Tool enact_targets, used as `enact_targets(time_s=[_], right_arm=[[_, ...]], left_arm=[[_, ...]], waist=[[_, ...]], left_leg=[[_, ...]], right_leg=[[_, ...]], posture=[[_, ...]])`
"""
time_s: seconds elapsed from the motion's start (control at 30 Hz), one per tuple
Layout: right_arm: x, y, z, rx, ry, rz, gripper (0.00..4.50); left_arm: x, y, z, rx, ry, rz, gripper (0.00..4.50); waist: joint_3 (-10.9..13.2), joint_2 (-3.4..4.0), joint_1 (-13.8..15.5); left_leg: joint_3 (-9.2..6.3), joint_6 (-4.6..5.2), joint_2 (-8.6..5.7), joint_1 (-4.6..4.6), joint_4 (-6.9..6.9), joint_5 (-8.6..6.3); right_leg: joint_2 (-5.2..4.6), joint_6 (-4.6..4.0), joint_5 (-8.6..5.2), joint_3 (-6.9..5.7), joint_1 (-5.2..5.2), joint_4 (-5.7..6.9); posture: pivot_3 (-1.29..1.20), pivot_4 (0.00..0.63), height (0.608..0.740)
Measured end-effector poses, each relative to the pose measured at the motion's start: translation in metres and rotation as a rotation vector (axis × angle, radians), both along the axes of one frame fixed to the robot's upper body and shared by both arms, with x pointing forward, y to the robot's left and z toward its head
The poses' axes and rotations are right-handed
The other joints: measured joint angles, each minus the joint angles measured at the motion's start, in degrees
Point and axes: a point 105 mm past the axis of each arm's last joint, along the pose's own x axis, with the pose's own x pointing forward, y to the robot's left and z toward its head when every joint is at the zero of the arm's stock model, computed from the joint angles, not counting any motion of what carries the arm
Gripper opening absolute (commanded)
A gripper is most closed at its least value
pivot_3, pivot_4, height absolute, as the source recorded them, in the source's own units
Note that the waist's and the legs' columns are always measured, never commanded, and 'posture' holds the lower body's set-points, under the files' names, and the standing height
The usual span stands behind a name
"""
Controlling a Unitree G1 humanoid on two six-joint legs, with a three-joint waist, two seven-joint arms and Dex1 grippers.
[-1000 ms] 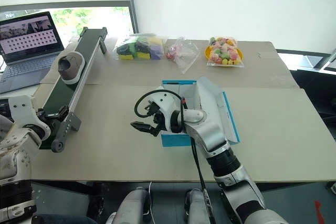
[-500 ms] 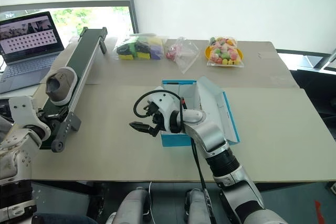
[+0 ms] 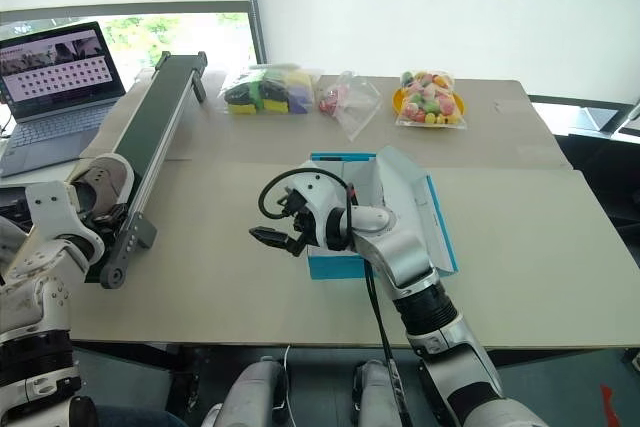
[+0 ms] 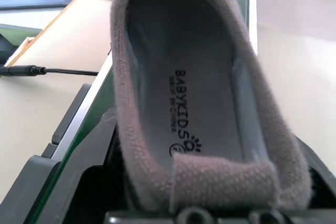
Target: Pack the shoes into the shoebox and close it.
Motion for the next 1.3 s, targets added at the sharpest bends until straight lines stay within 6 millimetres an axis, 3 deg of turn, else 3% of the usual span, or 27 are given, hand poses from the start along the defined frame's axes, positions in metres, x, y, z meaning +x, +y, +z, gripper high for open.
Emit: enact_targets(time_s=[0.1, 0.2, 0.33, 0.43, 0.53, 0.6, 0.67, 0.87, 1.13, 1.3], right_arm=[[0.002, -0.001, 0.004, 0.005, -0.009, -0.005, 4.50], [0.004, -0.003, 0.007, 0.012, -0.017, -0.018, 4.50], [0.013, -0.001, 0.014, 0.060, -0.004, -0.068, 4.50], [0.033, -0.001, 0.031, 0.222, 0.137, -0.193, 4.50], [0.048, -0.003, 0.048, 0.351, 0.301, -0.279, 4.50], [0.047, -0.001, 0.053, 0.399, 0.397, -0.277, 4.50], [0.049, -0.012, 0.058, 0.451, 0.476, -0.305, 4.50], [0.045, -0.013, 0.073, 0.464, 0.528, -0.302, 4.50], [0.044, -0.005, 0.065, 0.421, 0.563, -0.318, 4.50], [0.053, -0.001, 0.055, 0.465, 0.648, -0.330, 4.50]], left_arm=[[0.003, -0.004, 0.002, -0.053, -0.033, -0.002, 2.60], [0.011, -0.021, 0.012, -0.128, -0.127, -0.057, 2.60], [0.015, -0.065, 0.066, -0.196, -0.390, -0.234, 2.60], [0.009, -0.103, 0.093, -0.239, -0.494, -0.406, 2.60], [0.006, -0.144, 0.085, -0.266, -0.445, -0.564, 2.60], [0.004, -0.161, 0.072, -0.267, -0.382, -0.621, 2.60], [0.001, -0.172, 0.060, -0.271, -0.337, -0.656, 2.60], [0.000, -0.180, 0.055, -0.276, -0.316, -0.681, 2.60], [0.000, -0.189, 0.055, -0.279, -0.312, -0.714, 2.60], [0.000, -0.192, 0.054, -0.282, -0.308, -0.725, 2.60]], waist=[[0.0, -0.01, 0.1], [0.0, -0.08, 0.0], [0.1, -0.26, -0.3], [0.1, -0.27, -0.7], [0.1, -0.26, -0.7], [0.1, -0.25, -0.7], [0.1, -0.24, -0.6], [0.1, -0.23, -0.7], [0.1, -0.23, -0.7], [0.1, -0.22, -0.8]], left_leg=[[-0.01, 0.00, -0.01, -0.03, 0.01, 0.00], [0.02, 0.01, -0.02, -0.09, 0.01, 0.01], [0.05, 0.06, -0.04, -0.17, 0.01, 0.04], [0.08, 0.28, -0.04, -0.09, 0.01, 0.17], [0.06, 0.26, -0.02, -0.05, 0.04, 0.17], [0.02, 0.25, 0.02, -0.05, 0.05, 0.17], [0.00, 0.24, 0.02, -0.07, 0.05, 0.16], [0.01, 0.27, 0.01, -0.07, 0.03, 0.18], [0.00, 0.31, 0.01, -0.08, 0.04, 0.20], [0.00, 0.33, 0.00, -0.09, 0.03, 0.21]], right_leg=[[0.00, 0.01, 0.01, -0.02, 0.01, -0.03], [0.01, 0.03, 0.02, 0.01, 0.00, -0.08], [0.02, 0.06, 0.06, 0.03, 0.04, -0.23], [0.03, 0.08, 0.08, 0.08, 0.08, -0.16], [0.10, 0.06, 0.07, 0.08, 0.06, -0.01], [0.15, 0.04, 0.06, 0.07, 0.03, 0.02], [0.16, 0.03, 0.05, 0.07, 0.02, 0.03], [0.16, 0.03, 0.05, 0.08, 0.01, 0.00], [0.15, 0.03, 0.05, 0.08, 0.01, -0.01], [0.15, 0.04, 0.05, 0.08, 0.01, -0.02]], posture=[[0.00, 0.150, 0.681], [0.00, 0.150, 0.681], [0.00, 0.150, 0.681], [0.00, 0.150, 0.681], [0.00, 0.150, 0.681], [0.00, 0.150, 0.681], [0.00, 0.150, 0.681], [0.00, 0.150, 0.681], [0.00, 0.150, 0.681], [0.00, 0.150, 0.681]])
